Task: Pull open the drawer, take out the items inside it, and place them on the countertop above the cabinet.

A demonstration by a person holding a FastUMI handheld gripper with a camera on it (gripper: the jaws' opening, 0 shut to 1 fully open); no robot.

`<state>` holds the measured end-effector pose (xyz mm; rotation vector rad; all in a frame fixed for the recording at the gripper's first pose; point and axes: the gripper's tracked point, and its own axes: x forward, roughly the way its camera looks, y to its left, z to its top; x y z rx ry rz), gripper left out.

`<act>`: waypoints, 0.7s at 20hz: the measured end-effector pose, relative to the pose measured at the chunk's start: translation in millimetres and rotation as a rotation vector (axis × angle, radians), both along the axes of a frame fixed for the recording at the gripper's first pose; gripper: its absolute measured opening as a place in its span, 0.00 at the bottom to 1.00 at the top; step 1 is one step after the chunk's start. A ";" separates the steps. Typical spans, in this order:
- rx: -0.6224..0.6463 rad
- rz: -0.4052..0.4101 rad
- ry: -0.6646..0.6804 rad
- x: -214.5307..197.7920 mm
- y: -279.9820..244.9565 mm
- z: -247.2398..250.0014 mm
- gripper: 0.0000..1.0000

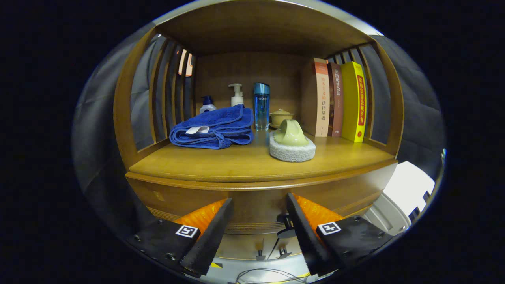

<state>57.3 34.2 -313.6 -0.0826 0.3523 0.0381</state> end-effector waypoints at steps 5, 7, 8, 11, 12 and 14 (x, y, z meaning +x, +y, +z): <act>0.045 -0.035 -0.001 -2.4 -6.2 10.0 0.95; 0.069 -0.041 -0.014 -3.5 -7.2 27.5 0.96; 0.068 -0.038 -0.026 -2.5 -9.0 40.6 0.95; 0.047 -0.031 -0.083 4.7 -17.3 99.2 0.95; 0.044 -0.027 -0.103 8.2 -18.7 120.2 0.95; 0.040 -0.015 -0.134 13.5 -18.2 158.4 0.95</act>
